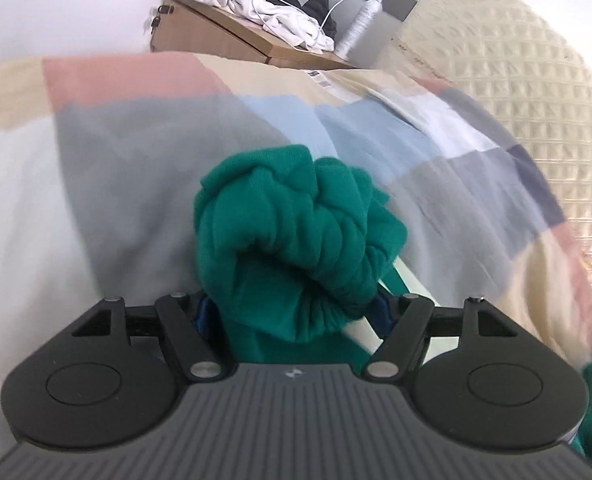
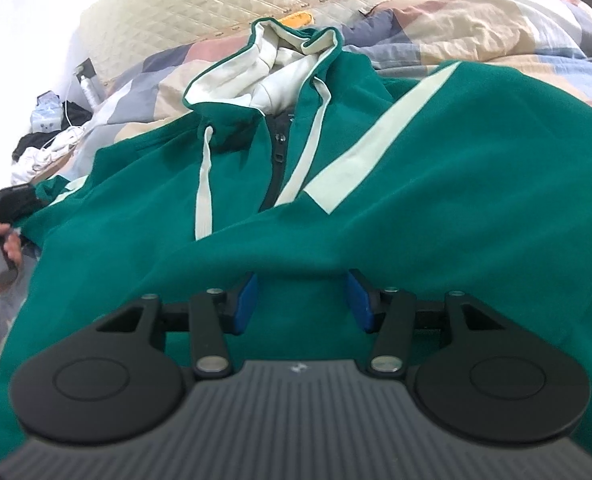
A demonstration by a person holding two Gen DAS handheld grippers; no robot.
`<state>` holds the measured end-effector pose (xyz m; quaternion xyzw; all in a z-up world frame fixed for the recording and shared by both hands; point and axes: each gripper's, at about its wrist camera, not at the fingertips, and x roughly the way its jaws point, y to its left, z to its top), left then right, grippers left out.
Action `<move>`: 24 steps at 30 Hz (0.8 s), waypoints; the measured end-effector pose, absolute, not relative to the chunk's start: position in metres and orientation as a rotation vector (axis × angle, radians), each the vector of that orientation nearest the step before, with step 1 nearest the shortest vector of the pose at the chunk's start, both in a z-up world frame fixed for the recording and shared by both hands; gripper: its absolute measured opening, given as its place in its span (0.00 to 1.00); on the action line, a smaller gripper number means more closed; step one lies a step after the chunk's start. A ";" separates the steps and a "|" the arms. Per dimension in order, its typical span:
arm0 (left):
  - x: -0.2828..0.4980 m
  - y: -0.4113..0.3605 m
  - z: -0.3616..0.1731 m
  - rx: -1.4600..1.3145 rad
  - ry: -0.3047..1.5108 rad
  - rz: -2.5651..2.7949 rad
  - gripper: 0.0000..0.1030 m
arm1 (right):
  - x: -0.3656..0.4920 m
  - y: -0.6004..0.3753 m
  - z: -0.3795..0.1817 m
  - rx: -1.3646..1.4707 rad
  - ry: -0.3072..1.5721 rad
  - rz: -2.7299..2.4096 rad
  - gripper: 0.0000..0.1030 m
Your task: Fold large clothes
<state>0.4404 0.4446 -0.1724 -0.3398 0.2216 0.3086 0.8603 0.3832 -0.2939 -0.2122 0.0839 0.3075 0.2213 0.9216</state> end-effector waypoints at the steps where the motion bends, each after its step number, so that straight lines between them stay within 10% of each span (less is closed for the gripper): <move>1: 0.446 0.447 -0.172 -0.702 0.468 0.657 0.72 | 0.384 -0.293 -0.212 0.172 0.631 0.453 0.51; 10: 0.453 0.445 -0.136 -0.526 0.501 0.657 0.14 | 0.388 -0.284 -0.211 0.156 0.601 0.435 0.51; 24: 0.380 0.276 0.038 0.015 0.354 0.473 0.11 | 0.353 -0.323 -0.177 0.237 0.493 0.454 0.51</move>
